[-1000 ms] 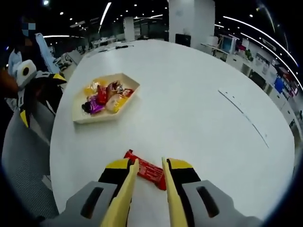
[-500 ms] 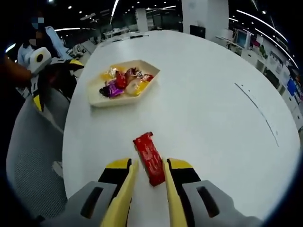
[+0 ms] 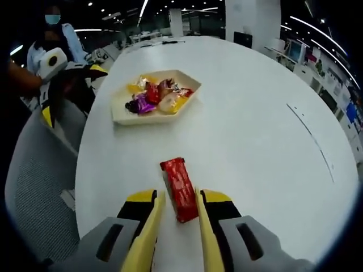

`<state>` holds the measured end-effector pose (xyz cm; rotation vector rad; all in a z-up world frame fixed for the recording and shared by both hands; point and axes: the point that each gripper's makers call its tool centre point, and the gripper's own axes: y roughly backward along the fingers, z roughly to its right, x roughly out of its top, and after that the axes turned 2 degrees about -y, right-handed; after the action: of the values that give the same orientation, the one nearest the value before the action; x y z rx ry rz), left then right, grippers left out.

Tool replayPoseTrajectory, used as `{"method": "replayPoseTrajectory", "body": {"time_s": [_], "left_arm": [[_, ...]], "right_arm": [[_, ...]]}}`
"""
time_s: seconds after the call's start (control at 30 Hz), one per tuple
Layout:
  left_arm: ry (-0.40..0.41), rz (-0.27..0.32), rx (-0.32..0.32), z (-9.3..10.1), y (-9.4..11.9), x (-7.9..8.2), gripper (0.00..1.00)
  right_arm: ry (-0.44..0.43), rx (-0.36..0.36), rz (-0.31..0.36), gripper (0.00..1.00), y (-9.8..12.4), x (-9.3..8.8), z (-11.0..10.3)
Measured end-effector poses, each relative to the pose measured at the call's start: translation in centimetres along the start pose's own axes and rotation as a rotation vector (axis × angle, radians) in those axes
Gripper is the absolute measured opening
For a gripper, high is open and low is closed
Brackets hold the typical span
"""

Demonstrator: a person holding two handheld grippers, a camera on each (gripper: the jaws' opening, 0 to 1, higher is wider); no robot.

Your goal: Place the target food into the container with the food tongs after gripping and lifting it, then release it inside without dropping or visibly crushing the food.

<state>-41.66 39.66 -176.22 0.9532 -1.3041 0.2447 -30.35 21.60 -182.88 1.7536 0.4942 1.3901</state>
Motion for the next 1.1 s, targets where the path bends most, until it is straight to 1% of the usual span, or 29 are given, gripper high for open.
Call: {"method": "replayPoseTrajectory", "body": {"time_s": [0.13,0.23,0.3,0.33,0.37,0.47,0.5,0.7,0.83,1.0,1.1], "left_arm": [[0.0,0.0,0.0,0.0,0.0,0.0,0.95],[0.001,-0.001,0.001,0.0,0.0,0.0,0.95],[0.002,-0.002,0.002,0.0,0.0,0.0,0.95],[0.003,0.0,0.003,-0.1,0.0,0.0,0.95],[0.003,0.0,0.003,-0.1,0.0,0.0,0.95],[0.001,-0.002,0.002,-0.1,0.0,0.0,0.95],[0.002,-0.002,0.001,0.0,0.0,0.0,0.95],[0.003,0.001,0.001,-0.1,0.0,0.0,0.95],[0.005,0.002,-0.002,0.0,0.0,0.0,0.96],[0.008,0.005,-0.004,0.1,0.0,0.1,0.96],[0.01,0.006,-0.009,0.1,0.0,0.1,0.98]], "right_arm": [[0.018,-0.033,-0.007,0.29,-0.5,-0.2,0.6],[0.006,-0.02,-0.002,0.29,-0.6,-0.2,0.4],[0.038,-0.02,-0.027,0.29,-0.9,-0.6,0.3],[0.071,-0.024,-0.007,0.29,-1.0,-0.3,0.2],[0.052,-0.026,-0.024,0.28,-0.7,-0.5,0.3],[0.058,-0.017,-0.032,0.24,-0.6,-0.4,-0.1],[0.045,-0.019,-0.036,0.23,-0.7,-0.4,-0.2],[0.029,-0.033,-0.044,0.23,-0.8,-0.4,-0.1],[0.014,-0.039,-0.038,0.23,-0.8,-0.3,0.1],[-0.029,-0.046,-0.016,0.23,-0.1,0.4,0.3],[-0.033,-0.049,-0.009,0.23,0.3,0.9,0.4]]}}
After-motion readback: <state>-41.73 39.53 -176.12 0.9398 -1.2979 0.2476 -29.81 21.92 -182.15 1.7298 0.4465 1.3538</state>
